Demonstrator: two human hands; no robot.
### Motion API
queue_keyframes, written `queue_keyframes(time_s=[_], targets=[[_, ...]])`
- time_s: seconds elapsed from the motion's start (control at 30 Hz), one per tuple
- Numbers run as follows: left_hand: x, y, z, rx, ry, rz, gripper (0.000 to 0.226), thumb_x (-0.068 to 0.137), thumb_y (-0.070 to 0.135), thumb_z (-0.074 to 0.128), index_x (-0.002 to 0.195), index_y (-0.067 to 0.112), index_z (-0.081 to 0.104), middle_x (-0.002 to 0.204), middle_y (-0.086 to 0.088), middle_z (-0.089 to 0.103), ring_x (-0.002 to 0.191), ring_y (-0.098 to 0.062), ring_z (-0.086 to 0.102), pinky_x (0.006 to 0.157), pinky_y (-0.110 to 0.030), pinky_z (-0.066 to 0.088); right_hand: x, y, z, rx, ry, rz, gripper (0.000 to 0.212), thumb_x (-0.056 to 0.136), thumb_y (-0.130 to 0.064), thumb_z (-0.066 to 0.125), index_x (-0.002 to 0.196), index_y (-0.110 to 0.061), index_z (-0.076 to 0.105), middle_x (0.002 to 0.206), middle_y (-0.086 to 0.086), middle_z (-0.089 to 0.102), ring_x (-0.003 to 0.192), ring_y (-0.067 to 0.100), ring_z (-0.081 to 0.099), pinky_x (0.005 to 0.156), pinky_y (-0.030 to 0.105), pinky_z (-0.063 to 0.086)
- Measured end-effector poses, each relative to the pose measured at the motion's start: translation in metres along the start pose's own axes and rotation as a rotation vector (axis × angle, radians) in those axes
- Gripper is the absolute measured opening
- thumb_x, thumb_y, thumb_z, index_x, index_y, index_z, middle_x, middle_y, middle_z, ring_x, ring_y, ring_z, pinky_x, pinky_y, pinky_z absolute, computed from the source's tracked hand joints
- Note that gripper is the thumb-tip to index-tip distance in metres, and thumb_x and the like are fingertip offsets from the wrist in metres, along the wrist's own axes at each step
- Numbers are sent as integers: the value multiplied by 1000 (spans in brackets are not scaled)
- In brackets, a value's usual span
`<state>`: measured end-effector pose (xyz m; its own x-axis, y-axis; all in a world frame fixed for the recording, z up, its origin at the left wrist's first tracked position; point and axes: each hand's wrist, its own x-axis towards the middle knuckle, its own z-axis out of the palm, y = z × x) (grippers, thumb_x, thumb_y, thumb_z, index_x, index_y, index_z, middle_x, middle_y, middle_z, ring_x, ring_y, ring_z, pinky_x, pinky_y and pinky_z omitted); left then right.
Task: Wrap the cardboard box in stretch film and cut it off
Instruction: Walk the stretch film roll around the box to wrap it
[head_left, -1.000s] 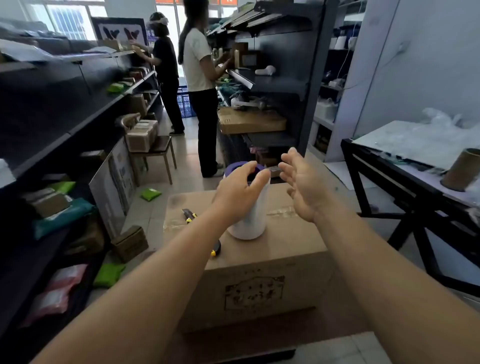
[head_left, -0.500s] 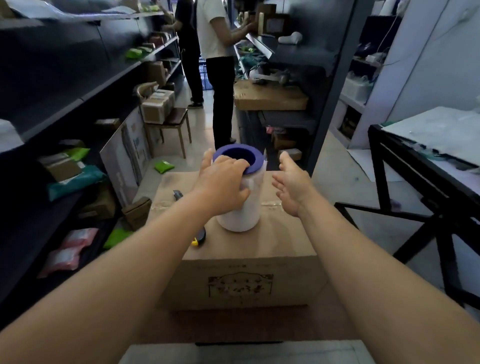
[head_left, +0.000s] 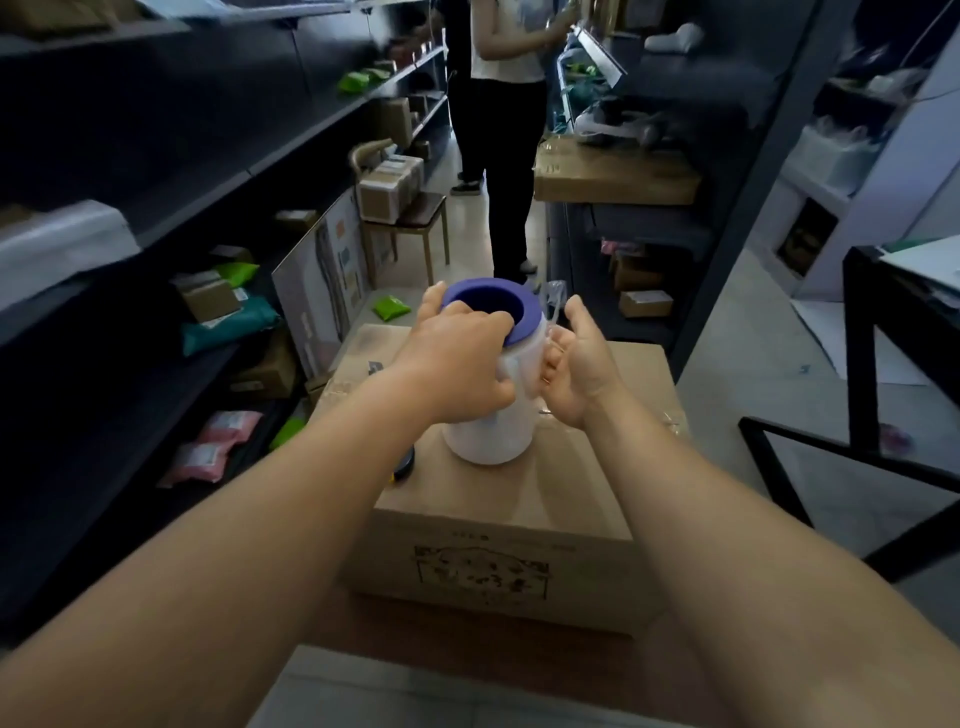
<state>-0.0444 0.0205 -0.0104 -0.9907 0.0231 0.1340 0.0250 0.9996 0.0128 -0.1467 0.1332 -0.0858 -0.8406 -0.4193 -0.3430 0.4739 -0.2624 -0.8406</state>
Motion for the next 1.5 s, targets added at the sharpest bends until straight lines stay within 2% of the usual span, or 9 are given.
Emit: queue_keyframes(time_s=[0.1,0.27,0.47,0.6,0.7,0.8,0.97,1.1,1.5], targets=[[1,0,-1,15,-9,11,15,83,34,56,88,22,49,77,6,52,87,-19,52,117,-43,4,-2,0,-5,67,-43,-10,54,92,-55,48,120,-11,62,114,8,65,106,21,60,100,34,44],[2,-6,-2,56,-59,30,16,81,28,59,89,25,46,79,5,55,88,-20,52,116,-46,4,-13,-1,-17,154,-55,-2,11,92,-22,60,101,-18,61,83,-3,62,79,10,59,92,29,40],[3,-10,-7,115,-51,119,13,82,30,59,90,23,51,78,6,60,82,-19,58,114,-37,20,-30,1,-27,194,7,-85,17,89,-6,63,99,-20,61,81,-3,64,76,9,61,85,27,45],[-4,-6,-11,123,-4,166,18,85,33,57,97,20,53,88,3,60,92,-21,51,93,-30,39,-44,2,-33,225,36,-155,16,88,-5,65,93,-20,61,79,-2,67,75,10,65,85,28,49],[-14,6,-19,92,16,204,15,83,30,58,90,18,52,78,3,57,78,-20,53,74,-32,49,-58,2,-37,256,50,-200,14,88,-7,66,89,-21,62,80,-2,67,72,10,65,79,28,51],[-26,18,-27,79,-3,217,16,81,32,59,85,18,52,69,5,53,64,-18,52,62,-32,49,-74,5,-38,277,98,-223,12,89,-10,66,86,-21,62,79,-2,67,72,10,65,76,28,52],[-61,34,-37,107,-15,269,33,81,41,60,66,26,34,62,9,43,52,-9,38,48,-23,29,-106,23,-36,312,131,-238,13,89,-11,66,86,-21,60,73,-5,68,68,9,63,65,23,51],[-95,43,-38,141,-42,277,31,81,45,58,72,20,43,61,6,44,52,-12,40,47,-25,34,-133,48,-38,343,185,-228,13,88,-11,68,88,-21,60,77,-6,69,60,6,63,52,18,50],[-157,98,-11,150,-113,409,39,82,51,56,76,13,55,60,4,46,50,-12,39,45,-25,32,-208,111,-77,444,331,-286,18,92,-6,60,79,-19,57,60,-6,68,56,5,66,61,23,51]])
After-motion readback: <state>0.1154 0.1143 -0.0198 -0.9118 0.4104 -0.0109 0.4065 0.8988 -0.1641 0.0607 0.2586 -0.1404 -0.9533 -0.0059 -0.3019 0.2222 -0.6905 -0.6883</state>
